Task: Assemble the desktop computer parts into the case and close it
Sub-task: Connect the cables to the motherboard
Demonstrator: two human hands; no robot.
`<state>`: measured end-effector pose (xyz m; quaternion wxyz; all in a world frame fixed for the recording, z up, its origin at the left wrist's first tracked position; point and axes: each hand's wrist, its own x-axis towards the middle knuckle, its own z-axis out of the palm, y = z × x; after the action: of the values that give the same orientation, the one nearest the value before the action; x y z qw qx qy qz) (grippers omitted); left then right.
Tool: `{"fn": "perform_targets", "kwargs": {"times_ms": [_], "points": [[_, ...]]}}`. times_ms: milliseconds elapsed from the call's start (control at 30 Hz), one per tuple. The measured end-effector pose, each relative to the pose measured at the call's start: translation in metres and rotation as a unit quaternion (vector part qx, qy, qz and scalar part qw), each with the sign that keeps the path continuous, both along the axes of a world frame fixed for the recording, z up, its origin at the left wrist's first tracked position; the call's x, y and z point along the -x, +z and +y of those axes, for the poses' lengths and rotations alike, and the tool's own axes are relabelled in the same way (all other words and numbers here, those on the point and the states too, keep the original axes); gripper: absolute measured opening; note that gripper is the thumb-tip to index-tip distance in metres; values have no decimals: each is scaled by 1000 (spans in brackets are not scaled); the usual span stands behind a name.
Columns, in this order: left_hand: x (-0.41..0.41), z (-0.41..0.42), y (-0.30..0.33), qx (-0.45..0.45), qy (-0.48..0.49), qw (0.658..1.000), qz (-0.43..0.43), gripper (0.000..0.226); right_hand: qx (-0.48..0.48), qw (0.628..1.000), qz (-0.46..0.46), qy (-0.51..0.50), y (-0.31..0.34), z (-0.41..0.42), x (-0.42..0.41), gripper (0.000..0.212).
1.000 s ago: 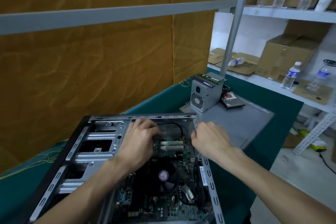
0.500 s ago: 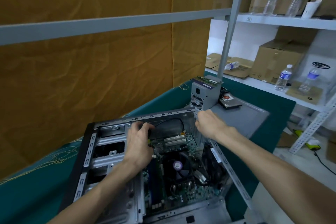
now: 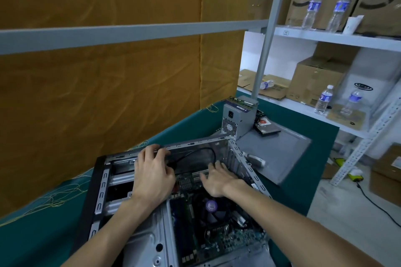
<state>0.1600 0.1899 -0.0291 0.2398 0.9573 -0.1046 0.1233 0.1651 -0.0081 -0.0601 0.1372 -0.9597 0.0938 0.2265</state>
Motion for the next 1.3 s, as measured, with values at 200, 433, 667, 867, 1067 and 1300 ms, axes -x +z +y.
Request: {"fn": "perform_targets", "kwargs": {"times_ms": [200, 433, 667, 867, 1067, 1300], "points": [[-1, 1, -3, 6, -8, 1000, -8, 37, 0, 1000, -21, -12, -8, 3, -8, 70], [-3, 3, -4, -1, -15, 1000, -8, 34, 35, 999, -29, -1, -9, 2, -8, 78], [-3, 4, -4, -4, -22, 1000, 0, 31, -1, 999, -30, -35, -9, -3, -14, 75], [-2, 6, -4, 0, -29, 1000, 4, 27, 25, 997, -57, -43, -8, 2, -16, 44], [-1, 2, -3, -23, -22, 999, 10, 28, 63, 995, -71, -16, -14, 13, -20, 36], [-1, 5, -2, -18, -27, 999, 6, 26, 44, 997, -66, -14, -13, -4, -21, 29]]}}
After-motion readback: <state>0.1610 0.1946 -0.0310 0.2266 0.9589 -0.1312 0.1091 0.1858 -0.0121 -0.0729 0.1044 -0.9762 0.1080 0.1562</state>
